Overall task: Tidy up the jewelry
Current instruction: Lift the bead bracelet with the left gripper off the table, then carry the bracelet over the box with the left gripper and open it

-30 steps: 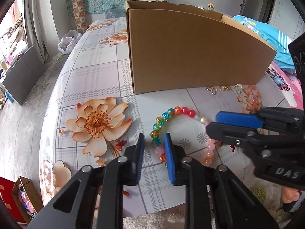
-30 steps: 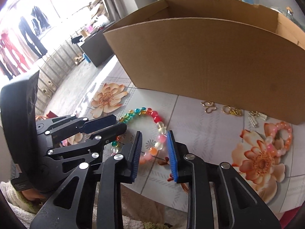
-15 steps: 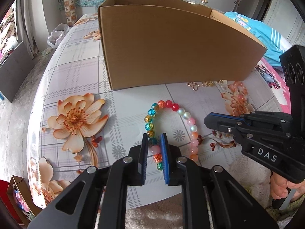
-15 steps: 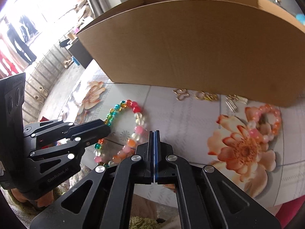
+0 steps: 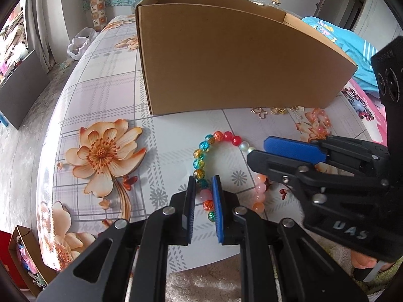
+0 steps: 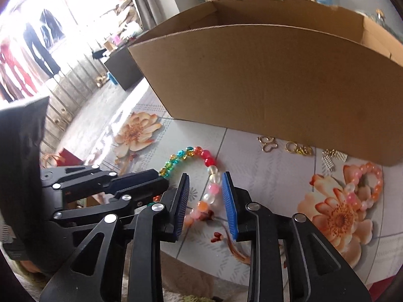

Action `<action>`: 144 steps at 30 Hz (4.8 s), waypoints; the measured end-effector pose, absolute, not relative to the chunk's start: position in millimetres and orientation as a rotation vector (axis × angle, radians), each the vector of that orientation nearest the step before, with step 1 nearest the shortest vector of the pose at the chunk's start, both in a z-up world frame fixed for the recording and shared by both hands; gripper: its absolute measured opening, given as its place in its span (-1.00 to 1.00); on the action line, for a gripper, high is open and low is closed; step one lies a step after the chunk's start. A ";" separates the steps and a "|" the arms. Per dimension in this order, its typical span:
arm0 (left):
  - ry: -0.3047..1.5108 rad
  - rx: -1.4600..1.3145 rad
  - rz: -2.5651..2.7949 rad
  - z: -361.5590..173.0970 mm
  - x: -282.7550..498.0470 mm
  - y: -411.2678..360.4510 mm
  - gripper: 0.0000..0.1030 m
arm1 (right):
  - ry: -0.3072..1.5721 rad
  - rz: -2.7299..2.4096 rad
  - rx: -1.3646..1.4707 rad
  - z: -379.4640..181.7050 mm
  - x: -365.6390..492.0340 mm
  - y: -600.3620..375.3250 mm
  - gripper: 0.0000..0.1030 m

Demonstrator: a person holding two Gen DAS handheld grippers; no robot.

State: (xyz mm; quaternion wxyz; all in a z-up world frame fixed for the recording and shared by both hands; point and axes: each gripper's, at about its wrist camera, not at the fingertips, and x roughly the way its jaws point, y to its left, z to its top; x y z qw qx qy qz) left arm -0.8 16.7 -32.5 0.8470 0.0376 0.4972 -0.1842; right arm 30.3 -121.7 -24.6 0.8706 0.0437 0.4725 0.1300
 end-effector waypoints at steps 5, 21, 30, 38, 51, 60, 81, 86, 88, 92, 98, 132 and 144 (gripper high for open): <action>1.047 0.090 -0.383 -31.9 -1.5 16.1 -0.75 | 0.999 0.253 0.013 -31.5 27.4 -113.3 -0.84; 1.046 0.133 -0.372 -31.8 3.8 4.4 -0.75 | 1.013 0.203 0.093 -31.3 10.9 -157.8 -0.85; 1.032 0.165 -0.366 -32.0 10.3 -3.8 -0.51 | 1.012 0.203 0.103 -34.1 12.2 -155.9 -0.85; 0.984 0.161 -0.380 -34.4 15.7 0.4 -0.51 | 1.011 0.193 0.106 -35.5 15.0 -148.5 -0.84; 0.981 0.212 -0.456 -35.1 9.1 1.0 -0.51 | 1.008 0.188 0.076 -32.2 11.7 -143.2 -0.83; 0.959 0.257 -0.454 -37.3 4.9 -8.5 -0.72 | 1.007 0.179 0.060 -34.3 12.4 -136.6 -0.82; 0.968 0.232 -0.465 -36.1 9.4 -3.3 -0.82 | 1.013 0.161 0.016 -36.6 17.7 -122.5 -0.82; 0.966 0.232 -0.465 -36.1 9.3 -2.0 -0.81 | 1.011 0.161 0.016 -37.2 17.6 -122.2 -0.82; 0.965 0.230 -0.463 -36.1 9.4 -1.7 -0.81 | 1.008 0.159 0.016 -37.6 17.5 -121.4 -0.83; 0.960 0.232 -0.456 -36.4 8.9 -2.7 -0.81 | 0.996 0.151 0.011 -38.8 15.4 -120.3 -0.85; 0.955 0.209 -0.451 -35.6 5.4 -1.9 -0.82 | 0.972 0.140 0.018 -39.4 10.0 -120.4 -0.85; 0.557 0.110 -0.603 165.7 58.7 -0.4 -0.82 | 0.613 0.243 0.034 131.2 54.1 -169.5 -0.86; 1.059 0.134 -0.558 61.2 173.1 -9.8 -0.82 | 1.115 0.315 0.129 36.9 169.9 -167.5 -0.85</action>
